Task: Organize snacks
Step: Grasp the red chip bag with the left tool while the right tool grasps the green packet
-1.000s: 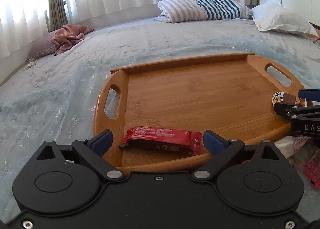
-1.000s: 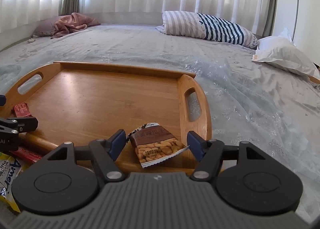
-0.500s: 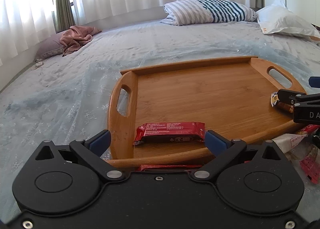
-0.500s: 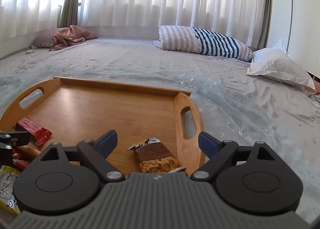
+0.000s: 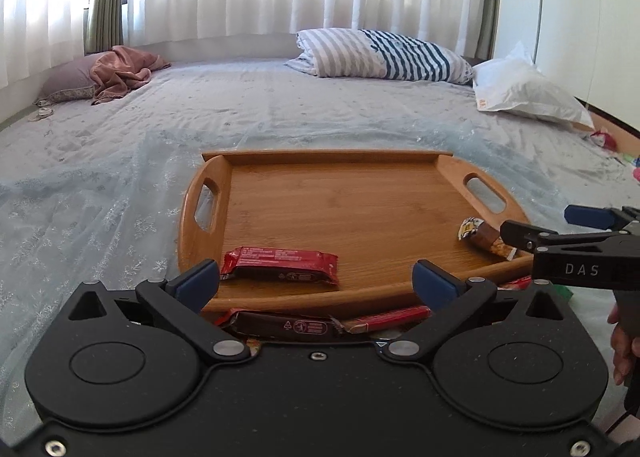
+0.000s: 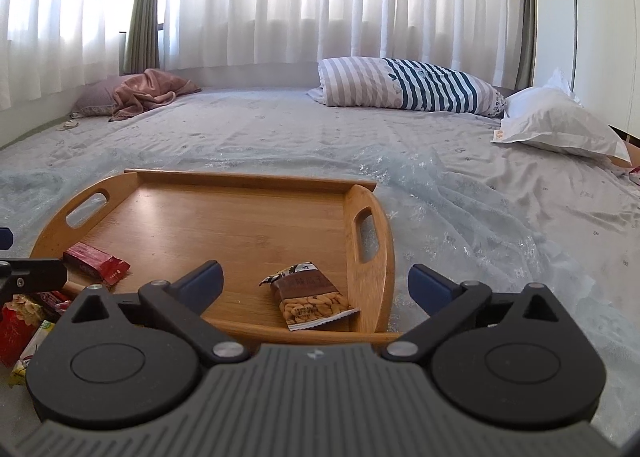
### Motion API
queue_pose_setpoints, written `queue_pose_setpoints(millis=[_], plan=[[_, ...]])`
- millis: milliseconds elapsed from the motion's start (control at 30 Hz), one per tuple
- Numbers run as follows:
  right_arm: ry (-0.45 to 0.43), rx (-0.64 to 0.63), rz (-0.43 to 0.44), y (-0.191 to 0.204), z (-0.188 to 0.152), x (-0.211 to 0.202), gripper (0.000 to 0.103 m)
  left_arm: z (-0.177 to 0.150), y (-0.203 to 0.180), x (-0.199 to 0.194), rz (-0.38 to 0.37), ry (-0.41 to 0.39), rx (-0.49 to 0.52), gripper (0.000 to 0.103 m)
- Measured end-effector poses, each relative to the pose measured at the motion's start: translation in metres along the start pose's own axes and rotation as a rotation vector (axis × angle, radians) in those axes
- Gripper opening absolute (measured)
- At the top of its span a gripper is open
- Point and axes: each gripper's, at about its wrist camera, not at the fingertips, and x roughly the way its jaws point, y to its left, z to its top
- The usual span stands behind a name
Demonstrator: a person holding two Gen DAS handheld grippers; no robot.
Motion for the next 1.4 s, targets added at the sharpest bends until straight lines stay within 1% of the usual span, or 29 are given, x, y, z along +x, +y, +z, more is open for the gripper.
queue_pose_setpoints(millis=[167,300,400,533,600,700,767,833,900,1000,1033,1067,1133,1233,1300,1333,1400], plan=[[0.016,0.037,0.019,-0.006,-0.003,-0.009,0.103,-0.003,0.000,-0.014,0.038,-0.017,-0.004,0.103],[0.061,0.081,0.038,-0.012,-0.007,-0.013,0.103,-0.010,-0.001,-0.024,0.062,-0.018,0.004,0.103],[0.078,0.080,0.047,-0.013,-0.013,-0.016,0.103,-0.018,0.000,-0.030,0.066,-0.014,-0.007,0.103],[0.111,0.084,0.086,-0.013,-0.021,-0.018,0.103,-0.027,0.004,-0.035,0.055,-0.001,-0.026,0.103],[0.131,0.099,0.107,-0.014,-0.024,-0.018,0.103,-0.031,0.005,-0.037,0.066,0.003,-0.020,0.103],[0.161,0.120,0.105,-0.016,-0.029,-0.020,0.103,-0.039,0.002,-0.039,0.112,-0.003,0.006,0.103],[0.166,0.110,0.095,-0.016,-0.033,-0.024,0.103,-0.043,0.000,-0.039,0.141,-0.003,0.024,0.103],[0.162,0.098,0.073,-0.018,-0.036,-0.028,0.103,-0.047,0.000,-0.037,0.147,0.014,0.032,0.103],[0.171,0.081,0.057,-0.019,-0.039,-0.030,0.103,-0.049,0.003,-0.033,0.150,0.037,0.006,0.103],[0.169,0.071,0.050,-0.020,-0.043,-0.033,0.103,-0.053,0.011,-0.022,0.171,0.100,-0.072,0.102],[0.167,0.078,0.042,-0.022,-0.044,-0.034,0.103,-0.055,0.014,-0.021,0.175,0.102,-0.106,0.102],[0.164,0.087,0.035,-0.023,-0.046,-0.035,0.103,-0.057,0.017,-0.020,0.171,0.102,-0.130,0.100],[0.156,0.105,0.021,-0.028,-0.048,-0.037,0.094,-0.059,0.022,-0.021,0.159,0.098,-0.169,0.097],[0.153,0.106,0.000,-0.033,-0.047,-0.034,0.091,-0.059,0.021,-0.022,0.166,0.085,-0.150,0.095],[0.157,0.096,-0.008,-0.034,-0.047,-0.030,0.089,-0.058,0.018,-0.021,0.174,0.084,-0.125,0.089],[0.161,0.093,0.001,-0.033,-0.047,-0.028,0.088,-0.058,0.017,-0.020,0.166,0.085,-0.123,0.087],[0.168,0.089,0.013,-0.031,-0.049,-0.024,0.087,-0.056,0.018,-0.018,0.141,0.089,-0.138,0.077]])
